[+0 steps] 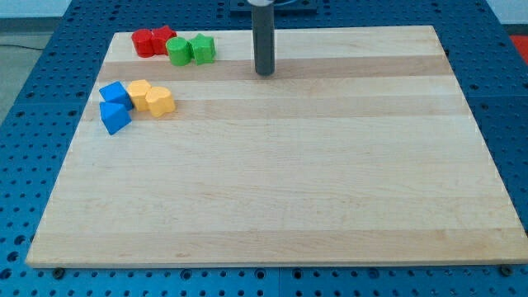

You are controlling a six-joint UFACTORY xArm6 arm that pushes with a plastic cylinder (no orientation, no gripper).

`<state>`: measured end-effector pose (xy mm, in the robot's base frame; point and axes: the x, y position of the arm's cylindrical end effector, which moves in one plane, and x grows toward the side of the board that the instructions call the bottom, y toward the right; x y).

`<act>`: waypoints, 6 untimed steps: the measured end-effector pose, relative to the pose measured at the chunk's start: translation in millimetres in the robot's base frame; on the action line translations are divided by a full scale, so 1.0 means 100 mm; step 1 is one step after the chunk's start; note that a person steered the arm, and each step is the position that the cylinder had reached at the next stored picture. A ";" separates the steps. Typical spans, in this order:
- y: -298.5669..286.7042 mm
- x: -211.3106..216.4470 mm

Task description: Separate the green blocks

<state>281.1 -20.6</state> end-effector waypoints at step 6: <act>-0.74 0.15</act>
<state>296.5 -94.8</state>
